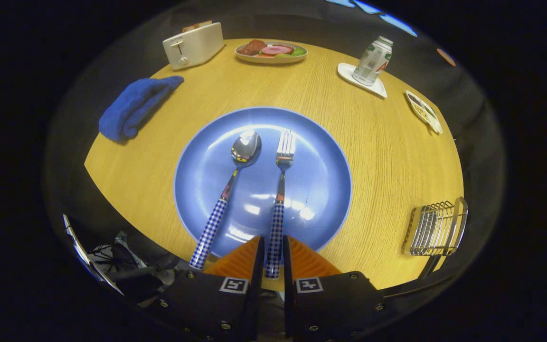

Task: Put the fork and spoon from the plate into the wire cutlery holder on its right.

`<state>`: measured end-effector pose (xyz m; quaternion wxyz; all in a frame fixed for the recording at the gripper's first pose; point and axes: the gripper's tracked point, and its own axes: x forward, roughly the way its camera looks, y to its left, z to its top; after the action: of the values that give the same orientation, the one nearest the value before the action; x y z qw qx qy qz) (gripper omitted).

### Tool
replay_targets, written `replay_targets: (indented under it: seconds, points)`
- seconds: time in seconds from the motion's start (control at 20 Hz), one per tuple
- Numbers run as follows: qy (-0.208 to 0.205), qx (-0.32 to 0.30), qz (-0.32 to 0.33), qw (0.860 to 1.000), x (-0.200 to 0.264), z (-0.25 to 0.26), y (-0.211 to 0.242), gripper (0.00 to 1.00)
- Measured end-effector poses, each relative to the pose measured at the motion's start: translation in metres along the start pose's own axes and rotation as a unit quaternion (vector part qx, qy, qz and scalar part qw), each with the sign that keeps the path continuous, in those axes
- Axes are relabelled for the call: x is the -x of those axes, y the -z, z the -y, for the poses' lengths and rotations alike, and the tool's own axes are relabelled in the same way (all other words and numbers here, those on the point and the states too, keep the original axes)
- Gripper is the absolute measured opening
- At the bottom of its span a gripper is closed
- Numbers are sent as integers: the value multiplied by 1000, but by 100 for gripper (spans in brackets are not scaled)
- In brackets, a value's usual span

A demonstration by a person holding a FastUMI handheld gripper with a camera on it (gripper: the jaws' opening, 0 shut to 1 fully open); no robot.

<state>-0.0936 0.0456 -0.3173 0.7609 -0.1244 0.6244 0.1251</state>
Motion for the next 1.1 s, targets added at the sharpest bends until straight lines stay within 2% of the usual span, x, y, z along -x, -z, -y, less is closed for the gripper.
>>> replay_targets:
  seconds: [0.05,0.1,0.2,0.4,0.55,0.65,0.85,1.1]
  points:
    - [-6,6,-10,1000,-2,-2,-1,22]
    - [-4,7,-10,1000,-25,-1,2,22]
    - [-6,23,-35,999,-5,-1,-4,5]
    - [-5,34,-28,999,6,10,-13,5]
    - [-32,9,-32,999,25,18,-12,4]
    - [-31,11,-32,999,36,30,-10,5]
    - [-56,-1,-38,998,70,43,3,4]
    - [-61,-42,-29,997,120,76,28,4]
